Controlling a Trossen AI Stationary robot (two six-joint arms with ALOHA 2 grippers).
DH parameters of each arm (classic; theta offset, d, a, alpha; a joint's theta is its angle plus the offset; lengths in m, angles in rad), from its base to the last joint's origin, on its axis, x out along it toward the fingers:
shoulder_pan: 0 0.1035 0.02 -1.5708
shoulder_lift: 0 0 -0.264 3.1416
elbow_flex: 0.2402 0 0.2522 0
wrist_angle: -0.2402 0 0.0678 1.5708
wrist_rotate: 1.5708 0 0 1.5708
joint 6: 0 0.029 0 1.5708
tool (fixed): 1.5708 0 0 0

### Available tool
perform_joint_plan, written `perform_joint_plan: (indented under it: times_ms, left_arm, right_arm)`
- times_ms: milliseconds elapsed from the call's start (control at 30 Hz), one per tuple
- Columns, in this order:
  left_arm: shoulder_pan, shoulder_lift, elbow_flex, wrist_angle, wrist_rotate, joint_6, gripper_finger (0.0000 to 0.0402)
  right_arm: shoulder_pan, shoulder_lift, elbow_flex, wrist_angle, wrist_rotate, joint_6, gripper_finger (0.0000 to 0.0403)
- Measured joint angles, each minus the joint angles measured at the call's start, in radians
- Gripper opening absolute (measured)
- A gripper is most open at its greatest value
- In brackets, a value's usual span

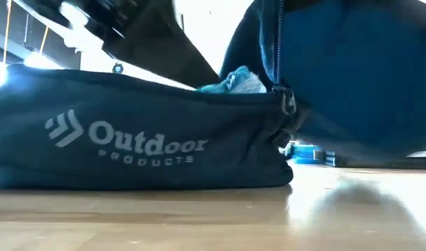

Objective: Unpack backpack
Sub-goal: Put the transparent zip bag into the black backpack

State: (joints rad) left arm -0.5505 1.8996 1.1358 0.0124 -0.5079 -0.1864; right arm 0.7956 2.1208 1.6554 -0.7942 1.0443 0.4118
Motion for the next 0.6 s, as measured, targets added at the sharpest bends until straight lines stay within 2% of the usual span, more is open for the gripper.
perform_joint_plan:
  times_ms: [133, 267, 433, 600]
  left_arm:
    - [0.015, 0.013, 0.0, 0.002, 0.032, -0.017, 0.0]
    - [0.034, 0.077, 0.0, 0.005, 0.05, -0.036, 0.0]
    - [0.064, 0.133, 0.0, 0.059, 0.167, -0.052, 0.0]
    - [0.061, 0.083, -0.001, 0.049, 0.254, -0.067, 0.0]
  right_arm:
    - [0.007, 0.0, 0.0, 0.062, -0.001, -0.054, 0.0]
    - [0.012, 0.0, 0.0, 0.146, 0.0, -0.143, 0.0]
    - [0.017, 0.0, 0.0, 0.195, 0.005, -0.204, 0.0]
    - [0.017, 0.0, 0.0, 0.157, 0.015, -0.172, 0.0]
